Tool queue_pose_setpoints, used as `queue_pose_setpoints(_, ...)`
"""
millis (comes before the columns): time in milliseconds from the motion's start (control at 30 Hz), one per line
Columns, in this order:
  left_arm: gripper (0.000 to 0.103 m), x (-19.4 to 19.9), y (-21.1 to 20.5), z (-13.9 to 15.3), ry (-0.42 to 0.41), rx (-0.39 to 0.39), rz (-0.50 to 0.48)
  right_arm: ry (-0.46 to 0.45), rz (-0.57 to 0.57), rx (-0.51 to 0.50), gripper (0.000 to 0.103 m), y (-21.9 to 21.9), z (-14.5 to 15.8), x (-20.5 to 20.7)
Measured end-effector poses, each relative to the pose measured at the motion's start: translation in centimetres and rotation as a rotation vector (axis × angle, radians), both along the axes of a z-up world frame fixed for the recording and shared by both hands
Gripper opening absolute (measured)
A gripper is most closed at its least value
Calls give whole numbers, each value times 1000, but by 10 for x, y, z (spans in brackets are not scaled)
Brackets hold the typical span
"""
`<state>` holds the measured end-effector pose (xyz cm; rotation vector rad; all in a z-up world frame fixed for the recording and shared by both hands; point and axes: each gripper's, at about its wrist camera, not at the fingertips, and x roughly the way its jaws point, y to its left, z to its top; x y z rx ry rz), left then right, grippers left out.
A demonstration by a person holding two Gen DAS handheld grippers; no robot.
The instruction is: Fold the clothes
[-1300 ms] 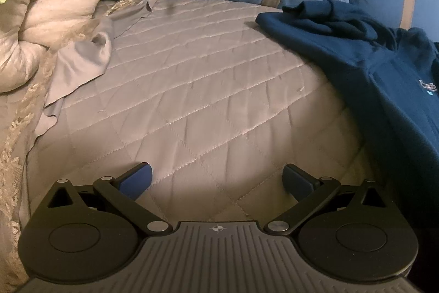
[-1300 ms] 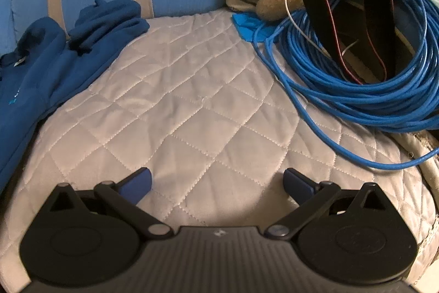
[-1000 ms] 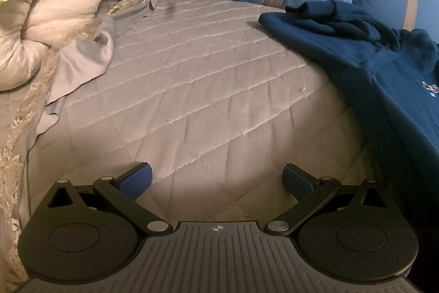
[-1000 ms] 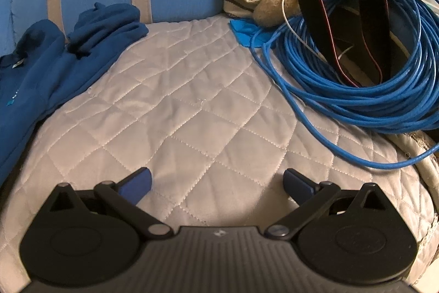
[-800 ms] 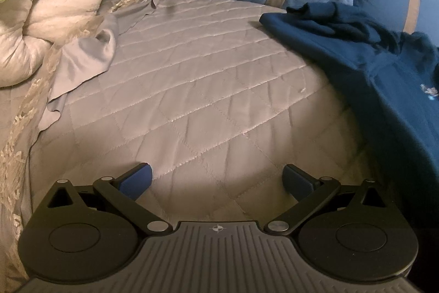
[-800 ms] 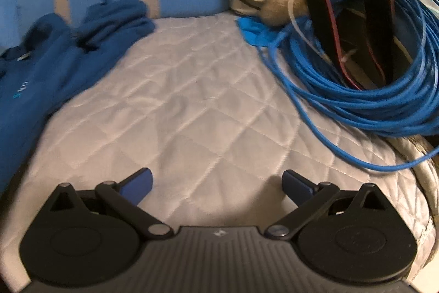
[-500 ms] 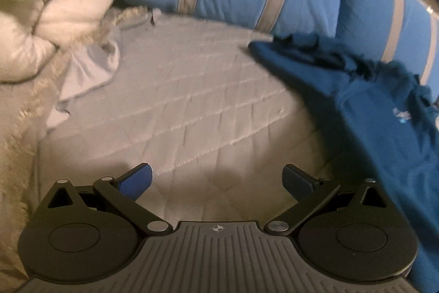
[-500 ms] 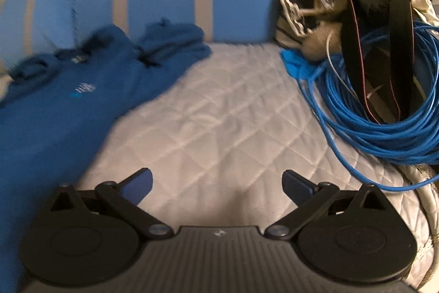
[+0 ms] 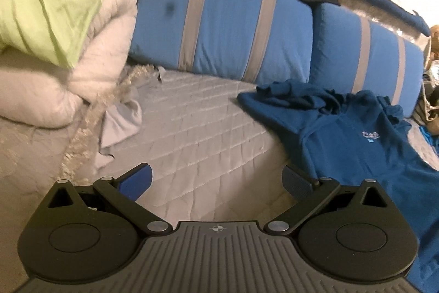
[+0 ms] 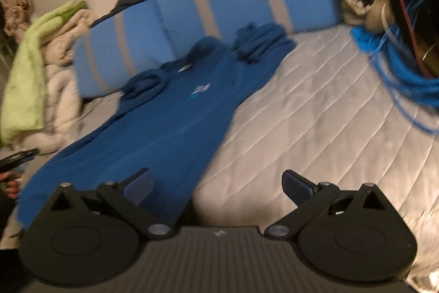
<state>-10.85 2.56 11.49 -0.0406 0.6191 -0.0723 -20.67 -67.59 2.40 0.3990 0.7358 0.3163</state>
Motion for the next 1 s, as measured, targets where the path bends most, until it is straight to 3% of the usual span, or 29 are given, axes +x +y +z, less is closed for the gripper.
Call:
queue_pose_setpoints(333,103,-33,-21,15,-131,78,-53,78,195,114,88,30,12,-41)
queue_pose_setpoints(433,103,-35,-29,17,-146,99,-78,105,194,137,78,35,5,-45)
queue_pose_setpoints(500,103,-35,-32,18,-150,97,-91,136,181,170,66,33,0,-43)
queue_pose_setpoints(633,103,-35,-37,18,-154,90,-103,161,178,226,55,32,-7,-36)
queue_pose_setpoints(700,103,-36,-38,17,-153,89,-105,172,179,253,44,35,-10,-34)
queue_pose_setpoints(933,103,-39,-39,12,-139,81,-111,177,163,262,34,44,-3,-35)
queue_pose_setpoints(1000,103,-39,-39,11,-134,76,-110,176,151,271,16,42,-1,-36)
